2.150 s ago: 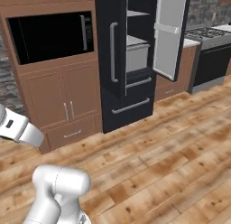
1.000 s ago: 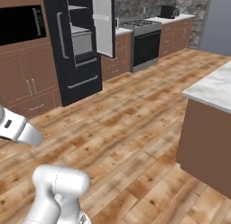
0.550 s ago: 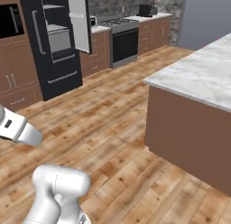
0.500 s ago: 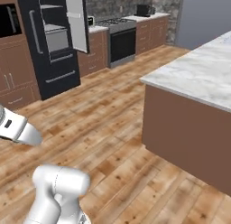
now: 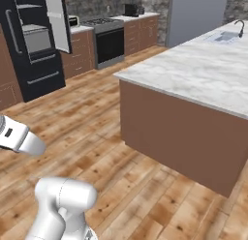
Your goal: Gather the mushroom and lime from the fridge and place them on a tray on the dining counter. Then gather the chicken drumsticks from the fridge and place them on the other tray.
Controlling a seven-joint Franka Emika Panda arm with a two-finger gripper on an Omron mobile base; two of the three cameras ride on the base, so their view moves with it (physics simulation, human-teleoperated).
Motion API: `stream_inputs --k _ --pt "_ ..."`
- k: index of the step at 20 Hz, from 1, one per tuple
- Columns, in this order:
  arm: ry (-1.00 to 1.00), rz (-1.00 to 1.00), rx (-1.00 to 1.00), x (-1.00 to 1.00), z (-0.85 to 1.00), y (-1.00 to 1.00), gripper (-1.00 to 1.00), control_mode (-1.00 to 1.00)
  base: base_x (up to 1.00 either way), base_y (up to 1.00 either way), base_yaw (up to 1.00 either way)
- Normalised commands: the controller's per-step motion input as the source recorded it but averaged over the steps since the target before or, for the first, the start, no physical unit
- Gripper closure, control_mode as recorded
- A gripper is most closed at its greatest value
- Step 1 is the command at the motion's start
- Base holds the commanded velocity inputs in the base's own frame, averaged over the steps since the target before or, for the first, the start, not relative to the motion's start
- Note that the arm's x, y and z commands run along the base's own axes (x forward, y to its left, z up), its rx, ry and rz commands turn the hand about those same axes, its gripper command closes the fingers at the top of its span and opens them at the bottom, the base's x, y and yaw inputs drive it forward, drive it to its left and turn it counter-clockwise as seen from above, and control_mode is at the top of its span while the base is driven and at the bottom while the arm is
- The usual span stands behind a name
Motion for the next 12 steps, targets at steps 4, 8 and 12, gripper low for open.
stream_inputs --k 4,8,12 --pt "0.00 0.00 0.00 0.00 0.00 0.00 1.00 1.00 -0.28 -1.00 -0.12" --pt "0.00 0.00 0.00 0.00 0.00 0.00 1.00 1.00 -0.16 -1.00 -0.09" --pt "0.00 0.00 0.00 0.00 0.00 0.00 1.00 1.00 -0.04 -1.00 -0.09"
